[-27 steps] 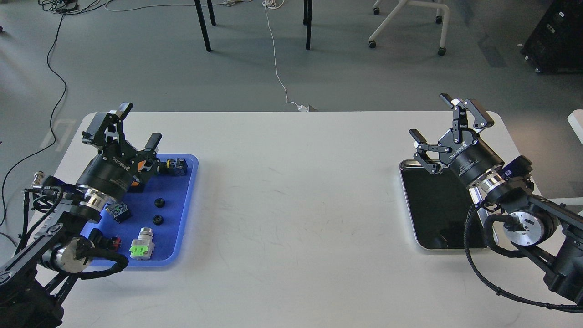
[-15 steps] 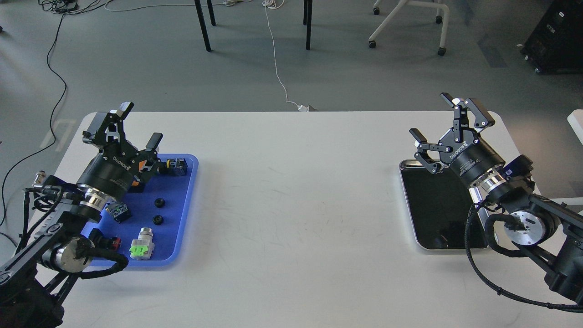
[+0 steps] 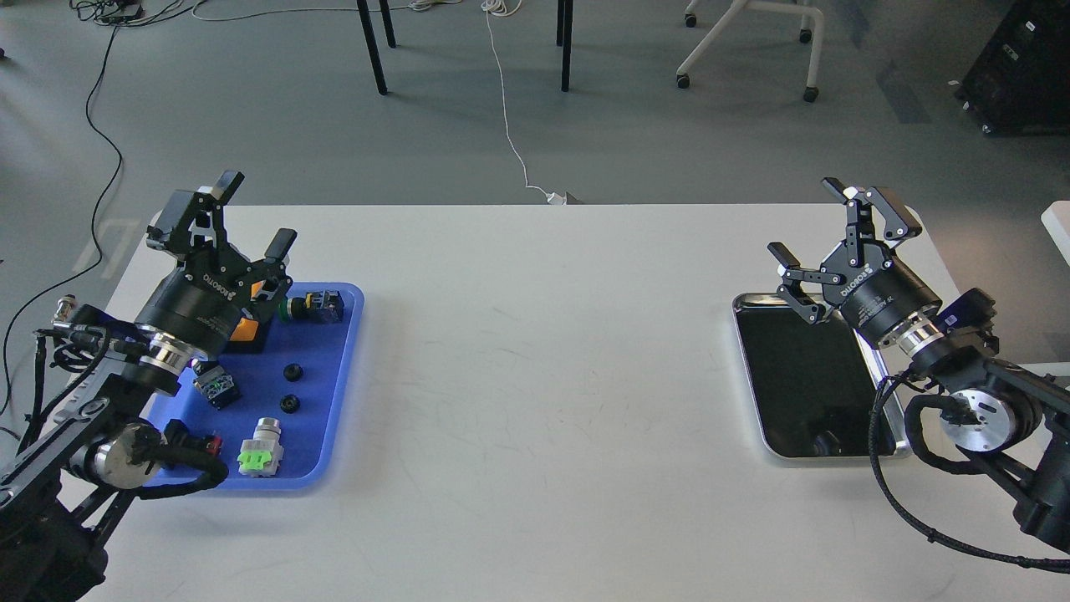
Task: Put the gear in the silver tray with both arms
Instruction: 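Move the left gripper over the blue tray toward a small black gear, then lower the left gripper and grasp the small black gear in the blue tray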
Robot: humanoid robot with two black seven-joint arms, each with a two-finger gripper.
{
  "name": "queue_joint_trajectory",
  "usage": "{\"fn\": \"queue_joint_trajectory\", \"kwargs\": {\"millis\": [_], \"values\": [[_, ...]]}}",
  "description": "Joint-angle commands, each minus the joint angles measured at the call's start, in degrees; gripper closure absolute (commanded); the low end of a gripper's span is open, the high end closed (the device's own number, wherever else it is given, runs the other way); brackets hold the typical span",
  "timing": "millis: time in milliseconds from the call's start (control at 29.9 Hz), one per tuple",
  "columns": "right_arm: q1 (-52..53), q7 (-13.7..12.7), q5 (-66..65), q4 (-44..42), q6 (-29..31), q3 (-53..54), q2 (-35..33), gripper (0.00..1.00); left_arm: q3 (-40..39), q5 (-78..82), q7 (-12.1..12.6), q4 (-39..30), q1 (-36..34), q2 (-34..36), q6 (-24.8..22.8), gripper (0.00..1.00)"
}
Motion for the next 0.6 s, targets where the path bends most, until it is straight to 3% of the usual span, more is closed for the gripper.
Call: {"fn": "queue_joint_trajectory", "kwargs": {"millis": [0, 334, 568], "values": [[-0.2, 0.0, 0.0, 0.0, 0.1, 0.1, -0.2, 0.01, 2.4, 14.8, -0.4, -1.5, -0.5, 5.5, -6.3, 0.02], [-0.1, 0.0, -0.1, 0.0, 0.0, 0.2, 0.6, 0.01, 8.8, 60.8, -0.4, -13.0, -4.0, 20.5, -6.5, 0.05], [-0.1, 0.0, -0.1, -0.1, -0.1, 0.2, 0.6, 0.01, 22.9, 83.8, -0.4, -11.5, -14.1, 21.7, -0.6, 0.15]]}}
